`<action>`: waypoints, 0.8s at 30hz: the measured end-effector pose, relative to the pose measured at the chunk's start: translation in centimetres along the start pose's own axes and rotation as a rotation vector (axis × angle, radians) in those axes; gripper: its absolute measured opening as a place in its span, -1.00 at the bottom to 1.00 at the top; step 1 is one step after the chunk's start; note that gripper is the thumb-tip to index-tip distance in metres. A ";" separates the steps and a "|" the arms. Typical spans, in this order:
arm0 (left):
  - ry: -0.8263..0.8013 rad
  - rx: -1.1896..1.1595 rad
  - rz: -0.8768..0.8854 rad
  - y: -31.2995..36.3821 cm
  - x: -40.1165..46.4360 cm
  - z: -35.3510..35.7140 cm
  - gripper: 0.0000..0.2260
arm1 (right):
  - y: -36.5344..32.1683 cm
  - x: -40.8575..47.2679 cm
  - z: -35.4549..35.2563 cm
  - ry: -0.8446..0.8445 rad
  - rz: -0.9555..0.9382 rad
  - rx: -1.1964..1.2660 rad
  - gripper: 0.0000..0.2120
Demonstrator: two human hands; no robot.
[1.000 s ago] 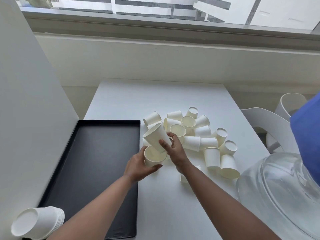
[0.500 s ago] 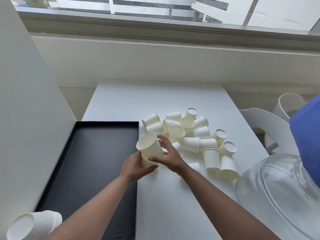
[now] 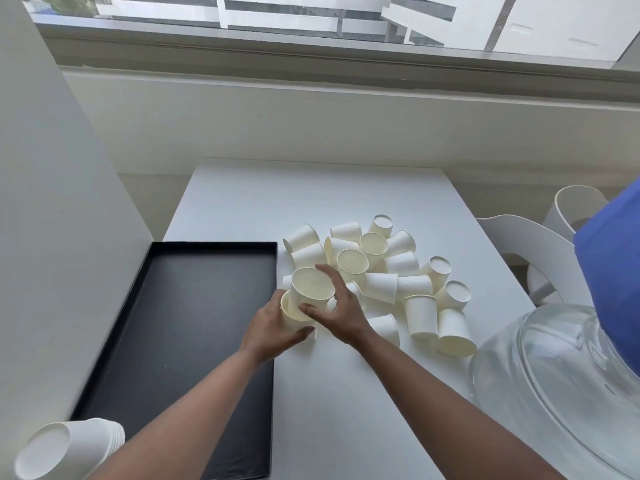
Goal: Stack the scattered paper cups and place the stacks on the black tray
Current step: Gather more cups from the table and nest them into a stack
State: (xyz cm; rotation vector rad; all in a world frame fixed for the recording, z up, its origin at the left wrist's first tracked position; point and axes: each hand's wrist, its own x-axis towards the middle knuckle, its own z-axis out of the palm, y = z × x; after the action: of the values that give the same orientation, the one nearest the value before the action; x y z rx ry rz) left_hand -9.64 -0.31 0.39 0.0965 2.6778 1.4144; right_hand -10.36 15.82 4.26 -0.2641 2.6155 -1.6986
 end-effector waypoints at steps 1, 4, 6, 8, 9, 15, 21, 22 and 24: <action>0.004 -0.018 -0.001 0.0 0.0 0.0 -0.52 | 0.1 -0.1 -0.1 -0.007 -0.012 -0.040 -0.32; -0.012 -0.013 0.007 0.2 0.0 0.2 -0.44 | 0.2 -0.2 -0.1 -0.055 -0.015 -0.098 -0.34; -0.009 -0.028 0.013 0.4 0.0 0.3 -0.41 | 0.1 -0.4 -0.1 -0.096 0.014 -0.119 -0.34; 0.000 -0.049 0.020 0.6 -0.1 0.5 -0.41 | 0.1 -0.7 0.0 -0.141 0.048 -0.138 -0.34; 0.002 -0.055 0.028 0.6 -0.2 0.5 -0.43 | 0.2 -0.8 -0.1 -0.167 0.061 -0.149 -0.34; 0.005 -0.097 0.051 1.0 -0.3 0.9 -0.50 | 0.9 -1.9 -0.5 -0.283 0.122 -0.167 -0.31; 0.049 -0.060 0.039 0.1 0.0 0.5 -0.53 | 3.6 -2.1 -3.8 0.398 0.509 -0.357 -0.54; 0.052 -0.059 0.033 0.0 0.0 0.4 -0.53 | 4.0 -2.2 -4.5 0.436 0.655 -0.410 -0.54; 0.060 -0.057 0.022 -0.1 0.1 0.4 -0.52 | 4.8 -2.7 -5.4 0.407 0.905 -0.440 -0.51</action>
State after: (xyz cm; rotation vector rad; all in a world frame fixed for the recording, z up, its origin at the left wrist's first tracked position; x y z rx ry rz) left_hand -9.64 -0.02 0.08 0.0801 2.6892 1.5219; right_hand -8.93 23.02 1.93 1.1859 2.6239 -0.9197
